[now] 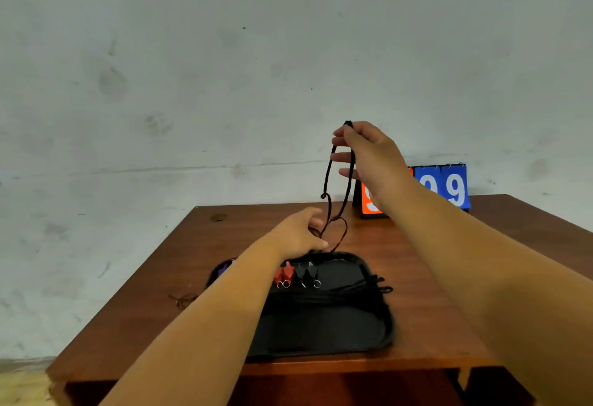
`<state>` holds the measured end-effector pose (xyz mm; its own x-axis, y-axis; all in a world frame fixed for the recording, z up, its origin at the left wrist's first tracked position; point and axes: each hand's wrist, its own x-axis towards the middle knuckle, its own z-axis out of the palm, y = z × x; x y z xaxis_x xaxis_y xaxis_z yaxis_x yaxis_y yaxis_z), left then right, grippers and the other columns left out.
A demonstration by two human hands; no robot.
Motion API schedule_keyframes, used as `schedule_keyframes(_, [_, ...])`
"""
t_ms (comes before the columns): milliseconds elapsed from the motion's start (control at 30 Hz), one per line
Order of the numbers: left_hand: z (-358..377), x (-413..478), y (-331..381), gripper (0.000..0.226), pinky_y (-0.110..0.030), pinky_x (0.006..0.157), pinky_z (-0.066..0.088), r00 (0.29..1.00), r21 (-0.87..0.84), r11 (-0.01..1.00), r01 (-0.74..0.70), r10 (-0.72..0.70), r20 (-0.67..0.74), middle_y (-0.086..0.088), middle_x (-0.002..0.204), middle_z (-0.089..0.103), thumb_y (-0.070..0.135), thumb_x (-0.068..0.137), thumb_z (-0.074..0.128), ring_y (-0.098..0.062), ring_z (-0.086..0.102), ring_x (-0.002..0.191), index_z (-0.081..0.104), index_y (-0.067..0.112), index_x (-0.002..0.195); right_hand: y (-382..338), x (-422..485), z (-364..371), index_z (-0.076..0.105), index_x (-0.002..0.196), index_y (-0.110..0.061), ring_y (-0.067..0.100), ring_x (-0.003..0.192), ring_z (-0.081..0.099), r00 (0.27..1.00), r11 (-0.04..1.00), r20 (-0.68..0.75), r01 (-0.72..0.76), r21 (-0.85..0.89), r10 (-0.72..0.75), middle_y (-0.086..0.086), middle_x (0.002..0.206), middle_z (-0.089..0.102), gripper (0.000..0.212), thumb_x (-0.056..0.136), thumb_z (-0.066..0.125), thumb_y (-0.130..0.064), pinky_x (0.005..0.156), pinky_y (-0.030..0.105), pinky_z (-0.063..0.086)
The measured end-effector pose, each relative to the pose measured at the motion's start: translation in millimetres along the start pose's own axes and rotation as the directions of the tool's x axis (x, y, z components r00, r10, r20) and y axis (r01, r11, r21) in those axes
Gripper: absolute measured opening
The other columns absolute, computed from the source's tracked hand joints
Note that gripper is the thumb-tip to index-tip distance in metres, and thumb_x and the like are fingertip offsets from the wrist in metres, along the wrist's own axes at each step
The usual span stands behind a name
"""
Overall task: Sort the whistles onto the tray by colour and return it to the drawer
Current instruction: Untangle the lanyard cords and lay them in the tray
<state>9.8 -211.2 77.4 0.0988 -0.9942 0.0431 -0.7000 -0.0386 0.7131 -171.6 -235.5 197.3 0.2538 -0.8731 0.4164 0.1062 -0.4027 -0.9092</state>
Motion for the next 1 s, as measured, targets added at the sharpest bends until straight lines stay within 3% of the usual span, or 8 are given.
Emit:
schedule_keyframes(167, [13.8,0.7,3.8,0.023,-0.027,0.094,0.049,0.999,0.021,0.999,-0.036,0.035,0.027,0.011,0.119,0.071,0.029,0.097,0.077,-0.010,0.066,0.110,0.075,0.033,0.120,-5.3,1.7,-17.5,0.075,0.106,-0.028,0.016,0.100,0.080,0.999,0.998,-0.048,-0.022,0.060,0.025,-0.003,0.116,0.078,0.020,0.108,0.056,-0.035,0.097,0.048,0.063])
schedule_keyframes(300, [14.5,-6.6,22.3,0.033,-0.032,0.089,0.058,0.995,-0.158,0.985,-0.072,0.082,0.060,0.002,0.119,0.071,0.018,0.093,0.079,-0.016,0.072,0.104,0.069,0.030,0.122,-0.8,-0.2,-27.5,0.078,0.112,-0.028,0.016,0.100,0.080,0.995,0.993,-0.062,-0.071,0.095,0.077,-0.003,0.117,0.079,0.021,0.106,0.060,-0.037,0.096,0.048,0.064])
schedule_keyframes(400, [16.8,-11.5,42.0,0.052,-0.039,0.098,0.060,0.957,-0.450,0.892,-0.037,0.162,0.242,-0.008,0.131,0.072,-0.002,0.096,0.066,-0.026,0.075,0.113,0.059,0.021,0.142,4.8,-1.9,-29.9,0.079,0.114,-0.031,0.017,0.102,0.080,0.993,0.990,-0.062,-0.091,0.105,0.098,-0.003,0.118,0.078,0.021,0.105,0.062,-0.040,0.095,0.049,0.064])
schedule_keyframes(467, [23.1,-13.0,54.5,0.056,-0.041,0.100,0.060,0.932,-0.542,0.840,0.033,0.170,0.321,-0.012,0.137,0.068,0.001,0.099,0.067,-0.032,0.074,0.119,0.050,0.016,0.150,8.0,-2.7,-29.8,0.079,0.115,-0.030,0.018,0.103,0.080,0.992,0.986,-0.061,-0.106,0.126,0.115,-0.001,0.120,0.078,0.022,0.106,0.062,-0.039,0.093,0.050,0.065])
schedule_keyframes(667, [47.2,-2.5,64.4,0.024,-0.039,0.092,0.065,0.996,-0.518,0.855,-0.012,0.057,0.071,-0.019,0.115,0.075,0.012,0.102,0.072,-0.026,0.081,0.098,0.064,0.005,0.124,14.5,-4.9,-29.8,0.079,0.114,-0.027,0.020,0.105,0.079,0.985,0.975,-0.082,-0.138,0.176,0.154,0.004,0.120,0.076,0.020,0.107,0.062,-0.035,0.090,0.052,0.066])
schedule_keyframes(833, [39.9,-4.7,53.4,0.013,-0.029,0.076,0.067,1.000,-0.559,0.829,0.018,-0.009,0.018,-0.020,0.104,0.080,0.011,0.105,0.068,-0.021,0.081,0.084,0.074,0.002,0.114,18.9,-4.6,-34.7,0.077,0.114,-0.023,0.019,0.104,0.079,0.974,0.971,-0.118,-0.175,0.164,0.195,0.005,0.118,0.076,0.020,0.107,0.061,-0.032,0.090,0.048,0.066])
schedule_keyframes(900, [30.7,-7.6,49.0,0.016,-0.033,0.079,0.068,1.000,-0.467,0.884,0.007,-0.015,-0.013,-0.017,0.102,0.081,0.012,0.107,0.065,-0.019,0.080,0.082,0.075,0.004,0.117,24.0,-2.1,-37.8,0.072,0.119,-0.013,0.020,0.103,0.075,0.954,0.961,-0.117,-0.272,0.057,0.277,0.007,0.118,0.075,0.022,0.109,0.056,-0.025,0.094,0.046,0.064])
schedule_keyframes(1000, [12.7,-14.0,46.9,0.021,-0.037,0.087,0.066,0.992,-0.231,0.970,-0.070,0.044,-0.118,-0.006,0.098,0.081,0.018,0.109,0.060,-0.014,0.076,0.080,0.077,0.013,0.121,41.7,-1.3,-44.6,0.066,0.122,0.001,0.028,0.092,0.069,0.911,0.760,-0.103,-0.393,-0.517,0.400,0.020,0.115,0.075,0.028,0.105,0.055,-0.018,0.083,0.042,0.063])
